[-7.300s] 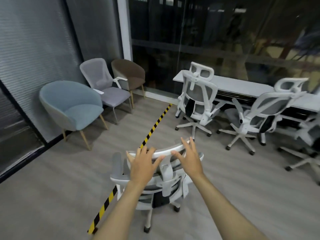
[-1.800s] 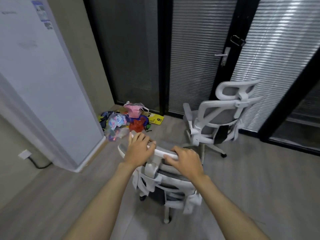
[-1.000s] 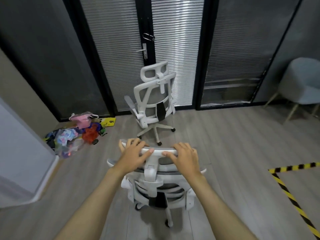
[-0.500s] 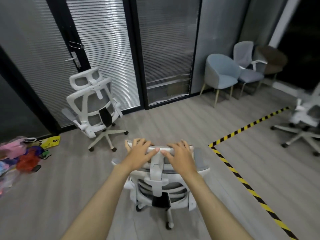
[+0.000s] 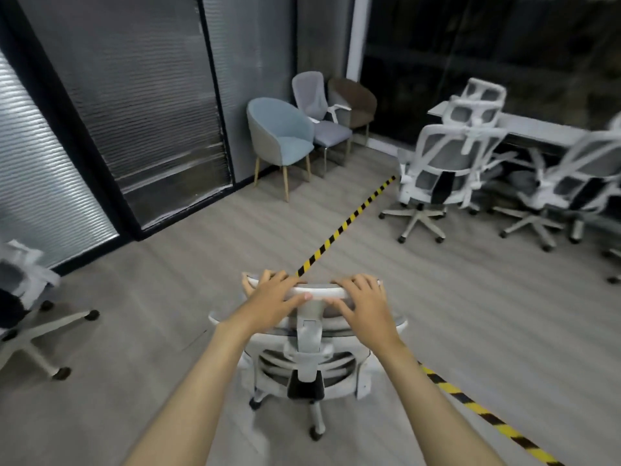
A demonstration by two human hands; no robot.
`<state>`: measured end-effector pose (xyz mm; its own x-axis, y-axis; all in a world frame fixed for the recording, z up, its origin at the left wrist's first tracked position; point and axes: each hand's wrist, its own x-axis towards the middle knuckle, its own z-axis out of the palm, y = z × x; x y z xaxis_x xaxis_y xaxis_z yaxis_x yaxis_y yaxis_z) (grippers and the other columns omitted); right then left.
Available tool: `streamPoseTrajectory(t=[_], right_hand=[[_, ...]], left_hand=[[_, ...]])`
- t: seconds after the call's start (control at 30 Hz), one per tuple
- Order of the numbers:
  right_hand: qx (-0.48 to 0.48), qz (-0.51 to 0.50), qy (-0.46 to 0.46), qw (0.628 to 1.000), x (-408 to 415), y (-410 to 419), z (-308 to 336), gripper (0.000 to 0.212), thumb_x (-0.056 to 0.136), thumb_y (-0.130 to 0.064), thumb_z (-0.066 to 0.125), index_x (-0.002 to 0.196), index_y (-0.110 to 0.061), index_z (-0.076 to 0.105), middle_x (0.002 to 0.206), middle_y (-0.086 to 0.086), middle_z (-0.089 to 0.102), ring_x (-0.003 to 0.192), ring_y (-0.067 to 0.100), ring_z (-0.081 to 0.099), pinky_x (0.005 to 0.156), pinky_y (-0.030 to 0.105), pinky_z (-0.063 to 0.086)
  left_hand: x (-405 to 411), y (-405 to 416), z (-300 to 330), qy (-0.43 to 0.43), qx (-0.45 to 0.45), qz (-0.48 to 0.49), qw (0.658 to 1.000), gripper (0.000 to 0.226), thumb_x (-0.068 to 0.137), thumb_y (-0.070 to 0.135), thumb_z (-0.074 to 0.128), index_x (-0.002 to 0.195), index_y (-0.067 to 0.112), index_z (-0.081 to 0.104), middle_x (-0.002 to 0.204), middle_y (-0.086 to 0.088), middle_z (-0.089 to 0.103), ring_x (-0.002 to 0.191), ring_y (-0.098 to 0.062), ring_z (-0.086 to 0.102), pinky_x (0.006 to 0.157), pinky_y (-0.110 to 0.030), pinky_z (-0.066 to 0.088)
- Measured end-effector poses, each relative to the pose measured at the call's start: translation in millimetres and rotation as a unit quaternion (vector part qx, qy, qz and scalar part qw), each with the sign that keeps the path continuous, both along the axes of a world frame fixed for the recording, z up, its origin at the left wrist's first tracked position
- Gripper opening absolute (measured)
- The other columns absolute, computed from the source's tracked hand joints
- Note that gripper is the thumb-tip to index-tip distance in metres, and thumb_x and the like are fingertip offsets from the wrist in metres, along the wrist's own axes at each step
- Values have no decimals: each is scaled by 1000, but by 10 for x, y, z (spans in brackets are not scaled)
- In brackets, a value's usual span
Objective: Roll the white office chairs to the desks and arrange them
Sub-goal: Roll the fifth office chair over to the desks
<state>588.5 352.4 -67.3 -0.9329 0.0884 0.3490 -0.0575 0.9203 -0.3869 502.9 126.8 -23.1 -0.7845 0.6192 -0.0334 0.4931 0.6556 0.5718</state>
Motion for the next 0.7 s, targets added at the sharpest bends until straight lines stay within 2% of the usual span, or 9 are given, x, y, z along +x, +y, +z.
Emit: streamPoseTrajectory(t=[0.13,0.2,0.27,0.37,0.47,0.53,0.6,0.7], right_hand=[[-31,-35,1,999,-130,768,10,39,102,-60,43,127,-34,58,117,-17,51,115,11,43,102,42,40],[-43,-60,0,997,-219,1165,14,40,101,-61,43,127,-34,58,117,-17,51,115,11,43,102,43,40],[-39,-85,-2,996,-294,1574,-6,41,100,-63,41,126,-36,57,117,-18,50,115,11,44,102,45,41],[-35,-118,3,992,-379,2206,-33,44,99,-68,38,125,-38,57,117,-19,50,117,11,43,102,45,41],[-35,-156,13,987,-463,2844,-49,42,99,-66,39,124,-37,57,120,-17,50,120,12,42,105,44,39],[-35,-178,20,983,-528,3261,-66,42,99,-65,40,125,-37,57,125,-15,50,124,12,41,107,45,37],[-30,-200,19,979,-592,3701,-67,42,100,-65,41,126,-37,57,129,-14,50,126,12,41,109,44,35],[-25,-221,3,975,-658,4355,-51,42,100,-66,39,127,-38,55,131,-14,49,128,12,40,109,43,32]], left_hand=[[-380,832,18,3,5,-60,998,41,105,49,42,141,31,50,120,17,42,134,-8,22,101,-29,9],[-566,1268,12,-5,17,-87,996,39,104,49,43,139,32,50,127,14,46,135,-10,22,107,-32,14],[-739,1711,-8,-14,29,-106,994,38,103,49,46,137,31,52,130,12,48,133,-10,24,115,-42,23],[-953,2404,-43,-15,63,-123,990,40,101,50,51,134,28,57,122,13,52,132,-10,27,116,-47,27],[-1144,3131,-106,-3,107,-139,984,35,98,54,56,126,34,61,111,24,51,131,-5,30,116,-49,27],[-1266,3604,-161,0,129,-142,982,32,94,60,56,119,42,62,113,30,52,133,2,28,119,-54,20],[-1371,4096,-200,13,143,-138,980,36,89,68,55,116,44,64,121,34,52,136,10,24,121,-60,7],[-1498,4821,-175,4,159,-135,978,34,88,62,62,114,41,67,122,30,55,135,13,26,121,-52,-9]])
